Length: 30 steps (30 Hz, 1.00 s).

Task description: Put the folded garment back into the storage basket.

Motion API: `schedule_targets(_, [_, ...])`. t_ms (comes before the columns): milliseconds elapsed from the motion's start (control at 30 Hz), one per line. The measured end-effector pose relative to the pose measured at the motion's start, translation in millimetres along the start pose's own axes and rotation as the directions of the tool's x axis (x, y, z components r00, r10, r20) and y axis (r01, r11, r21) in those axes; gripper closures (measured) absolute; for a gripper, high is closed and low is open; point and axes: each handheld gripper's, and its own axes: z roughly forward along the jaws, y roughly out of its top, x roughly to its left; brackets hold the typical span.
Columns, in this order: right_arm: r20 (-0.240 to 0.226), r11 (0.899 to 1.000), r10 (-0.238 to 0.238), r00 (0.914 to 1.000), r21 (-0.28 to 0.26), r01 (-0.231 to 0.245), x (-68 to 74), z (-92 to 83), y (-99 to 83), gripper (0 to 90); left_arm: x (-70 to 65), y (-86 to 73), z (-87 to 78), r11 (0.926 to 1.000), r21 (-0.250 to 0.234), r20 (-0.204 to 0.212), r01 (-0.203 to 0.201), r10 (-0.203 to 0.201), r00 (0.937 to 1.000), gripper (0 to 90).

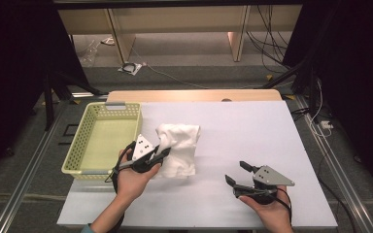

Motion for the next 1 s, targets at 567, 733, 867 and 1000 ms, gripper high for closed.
schedule_targets(567, [0.006, 1.000, -0.001, 1.0000, -0.019, 0.002, -0.3, 0.2, -0.2, 28.5, 6.0, 6.8, -6.2, 0.9998, -0.019, -0.014, -0.009, 0.008, 0.9999, 74.1])
schedule_targets(733, [0.008, 1.000, -0.004, 1.0000, -0.017, 0.004, -0.4, 0.0, -0.2, 28.4, 8.8, 9.6, -8.9, 0.9996, -0.029, -0.020, -0.007, 0.007, 0.9998, 74.2])
schedule_targets(867, [0.008, 1.000, -0.004, 1.0000, -0.017, 0.004, -0.6, 0.0, -0.3, 28.3, 11.3, 11.1, -10.7, 0.9994, -0.033, -0.026, -0.005, 0.005, 0.9997, 74.1])
schedule_targets(1000, [0.008, 1.000, -0.003, 1.0000, -0.023, 0.004, -0.7, 0.1, -0.4, 28.3, 13.6, 12.5, -12.3, 0.9993, -0.038, -0.029, -0.003, 0.002, 0.9996, 74.1])
